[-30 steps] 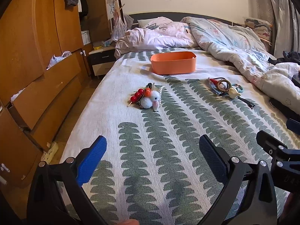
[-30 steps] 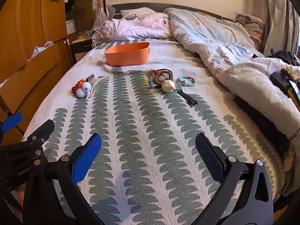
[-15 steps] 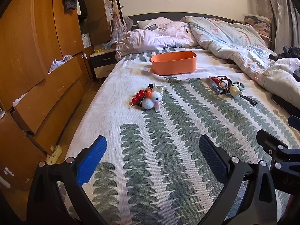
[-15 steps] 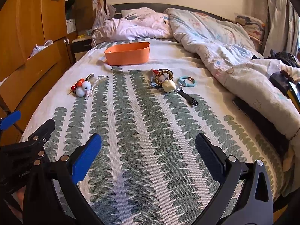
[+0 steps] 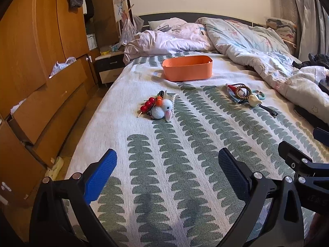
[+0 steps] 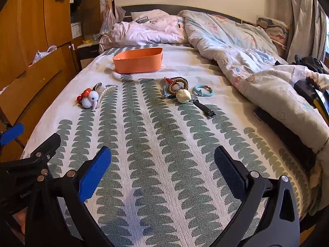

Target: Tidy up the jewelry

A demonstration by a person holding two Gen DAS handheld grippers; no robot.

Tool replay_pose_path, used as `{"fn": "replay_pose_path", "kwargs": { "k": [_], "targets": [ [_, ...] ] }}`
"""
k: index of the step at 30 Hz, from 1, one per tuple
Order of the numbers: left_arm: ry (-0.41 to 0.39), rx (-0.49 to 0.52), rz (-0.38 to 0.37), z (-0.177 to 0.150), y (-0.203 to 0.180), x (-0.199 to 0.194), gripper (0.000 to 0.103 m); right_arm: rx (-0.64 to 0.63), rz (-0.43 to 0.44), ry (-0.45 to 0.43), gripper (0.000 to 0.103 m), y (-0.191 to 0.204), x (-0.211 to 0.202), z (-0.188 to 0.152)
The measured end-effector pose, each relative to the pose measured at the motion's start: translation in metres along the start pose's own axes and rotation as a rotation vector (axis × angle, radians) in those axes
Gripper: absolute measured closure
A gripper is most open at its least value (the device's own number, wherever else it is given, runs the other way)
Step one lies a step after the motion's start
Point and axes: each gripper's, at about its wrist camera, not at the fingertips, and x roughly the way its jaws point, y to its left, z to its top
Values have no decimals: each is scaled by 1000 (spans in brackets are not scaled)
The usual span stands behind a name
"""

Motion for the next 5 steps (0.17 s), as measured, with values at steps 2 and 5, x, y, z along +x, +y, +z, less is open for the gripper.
{"fn": "replay_pose_path", "kwargs": {
  "k": [2,5],
  "targets": [
    [6,1,-2,0,0,1,5,2,1,-1,3,-1,0,0],
    [12,6,-4,-1,-1,1,5,-1,-3,-4,3,-1,-1,1]
  ]
}}
